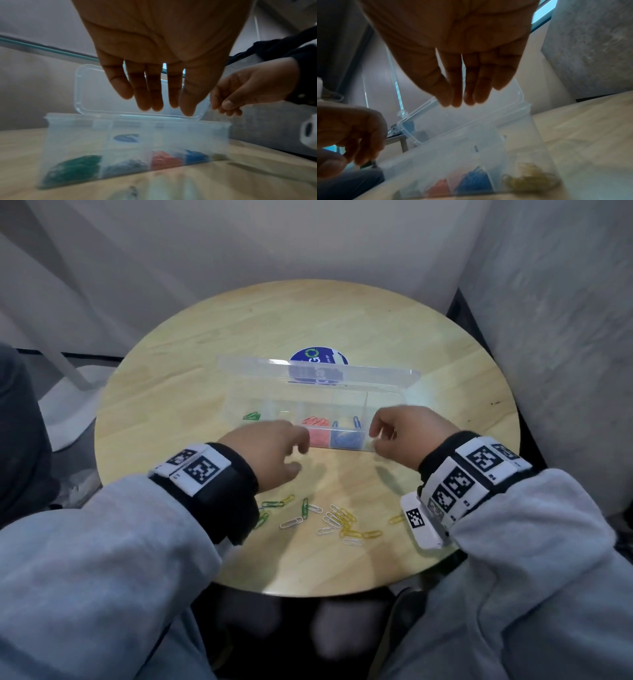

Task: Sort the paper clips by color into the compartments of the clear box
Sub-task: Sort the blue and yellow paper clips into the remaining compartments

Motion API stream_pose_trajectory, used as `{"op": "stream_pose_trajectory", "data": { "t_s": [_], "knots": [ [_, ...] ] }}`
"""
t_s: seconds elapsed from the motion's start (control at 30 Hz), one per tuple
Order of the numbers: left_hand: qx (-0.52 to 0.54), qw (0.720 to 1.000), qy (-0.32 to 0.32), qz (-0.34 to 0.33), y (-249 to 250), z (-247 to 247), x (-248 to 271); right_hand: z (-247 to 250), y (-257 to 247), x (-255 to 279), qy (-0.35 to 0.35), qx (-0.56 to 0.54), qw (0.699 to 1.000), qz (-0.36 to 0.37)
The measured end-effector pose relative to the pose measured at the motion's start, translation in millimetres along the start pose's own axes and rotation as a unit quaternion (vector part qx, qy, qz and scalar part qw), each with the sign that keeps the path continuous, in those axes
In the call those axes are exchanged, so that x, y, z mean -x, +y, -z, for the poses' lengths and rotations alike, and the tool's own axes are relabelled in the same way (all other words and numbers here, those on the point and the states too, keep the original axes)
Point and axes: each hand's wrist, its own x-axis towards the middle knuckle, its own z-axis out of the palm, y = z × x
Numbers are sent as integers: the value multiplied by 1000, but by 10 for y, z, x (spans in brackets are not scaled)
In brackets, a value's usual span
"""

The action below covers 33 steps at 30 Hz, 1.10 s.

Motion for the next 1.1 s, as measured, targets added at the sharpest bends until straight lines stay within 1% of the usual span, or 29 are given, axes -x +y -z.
{"op": "stream_pose_trajectory", "data": {
  "t_s": [0.07, 0.13, 0.3, 0.37, 0.47, 0.53, 0.67, 0.73, 0.8, 0.87, 0.97, 1.03, 1.1],
  "knots": [
    [1, 998, -56, -18, 166, -98, 55, -39, 20, 104, -76, 59, 995, -31],
    [-4, 996, -88, -31, 316, -221, 74, -72, 79, 203, -125, 94, 986, -51],
    [-15, 991, -108, -77, 543, -418, -15, -188, 197, 376, -215, 123, 964, -99],
    [-28, 989, -120, -82, 603, -468, -62, -270, 195, 405, -231, 135, 958, -102],
    [-46, 986, -143, -75, 676, -544, -105, -372, 129, 406, -228, 178, 954, -74],
    [-38, 987, -141, -65, 677, -569, -129, -419, 74, 371, -237, 202, 949, -54],
    [-27, 991, -127, -45, 591, -568, -178, -471, 7, 344, -246, 210, 946, -16],
    [-15, 992, -119, -30, 528, -560, -186, -486, 18, 351, -240, 193, 951, -9],
    [12, 994, -108, -16, 463, -544, -180, -469, 47, 339, -224, 154, 962, -15],
    [51, 994, -97, -4, 393, -526, -166, -401, 71, 322, -214, 91, 972, -21],
    [118, 990, -73, 14, 290, -480, -119, -279, 59, 328, -209, 4, 978, -17],
    [182, 981, -49, 37, 227, -438, -64, -259, 49, 365, -204, -64, 976, -46],
    [259, 963, -31, 73, 152, -399, -7, -282, 36, 417, -204, -106, 970, -82]
  ]
}}
